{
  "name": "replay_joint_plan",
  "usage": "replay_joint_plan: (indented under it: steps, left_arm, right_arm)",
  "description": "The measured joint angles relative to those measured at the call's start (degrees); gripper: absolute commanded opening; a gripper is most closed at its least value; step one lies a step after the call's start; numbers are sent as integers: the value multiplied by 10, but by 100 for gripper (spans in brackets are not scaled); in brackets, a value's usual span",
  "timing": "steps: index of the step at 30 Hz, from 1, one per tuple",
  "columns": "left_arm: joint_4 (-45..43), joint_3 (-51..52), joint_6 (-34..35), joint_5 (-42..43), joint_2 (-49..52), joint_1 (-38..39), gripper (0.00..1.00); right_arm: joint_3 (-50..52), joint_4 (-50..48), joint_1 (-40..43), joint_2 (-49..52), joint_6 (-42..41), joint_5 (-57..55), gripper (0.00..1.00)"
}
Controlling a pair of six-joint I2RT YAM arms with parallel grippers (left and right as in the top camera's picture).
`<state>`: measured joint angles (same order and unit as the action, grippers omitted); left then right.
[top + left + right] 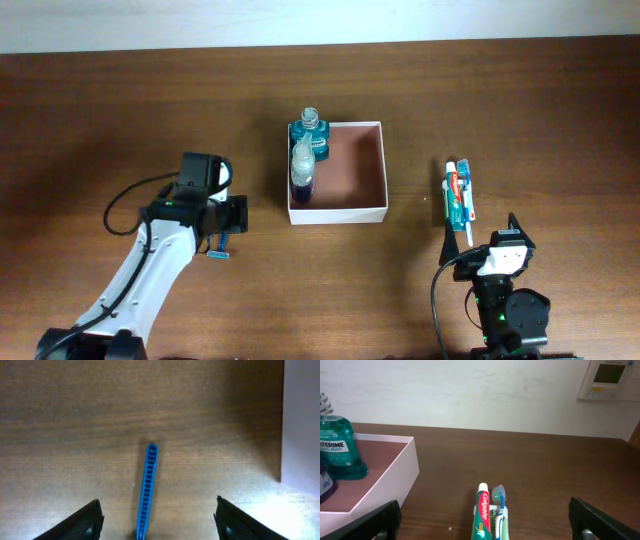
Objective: Pack container
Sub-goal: 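Release the soap bottle and move the left gripper over the blue razor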
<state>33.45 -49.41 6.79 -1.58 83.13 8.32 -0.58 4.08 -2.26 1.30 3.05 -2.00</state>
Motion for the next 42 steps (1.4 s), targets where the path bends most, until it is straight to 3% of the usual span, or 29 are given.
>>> replay_joint_plan:
  steps: [10, 26, 33, 37, 42]
  left_arm:
    - [-70, 52, -6, -1, 12, -1, 63]
    - [-119, 52, -6, -4, 103, -1, 62]
    - [-126, 45, -1, -15, 115, -2, 27]
    - [-128, 43, -1, -16, 116, -2, 19]
    - [-129, 43, 0, -16, 116, -2, 1]
  right_arm:
    - [0, 0, 0, 0, 0, 0, 99]
    - [0, 0, 0, 0, 0, 0, 99]
    - [0, 0, 0, 0, 0, 0, 99]
    - [0, 0, 0, 0, 0, 0, 99]
    - [0, 0, 0, 0, 0, 0, 99]
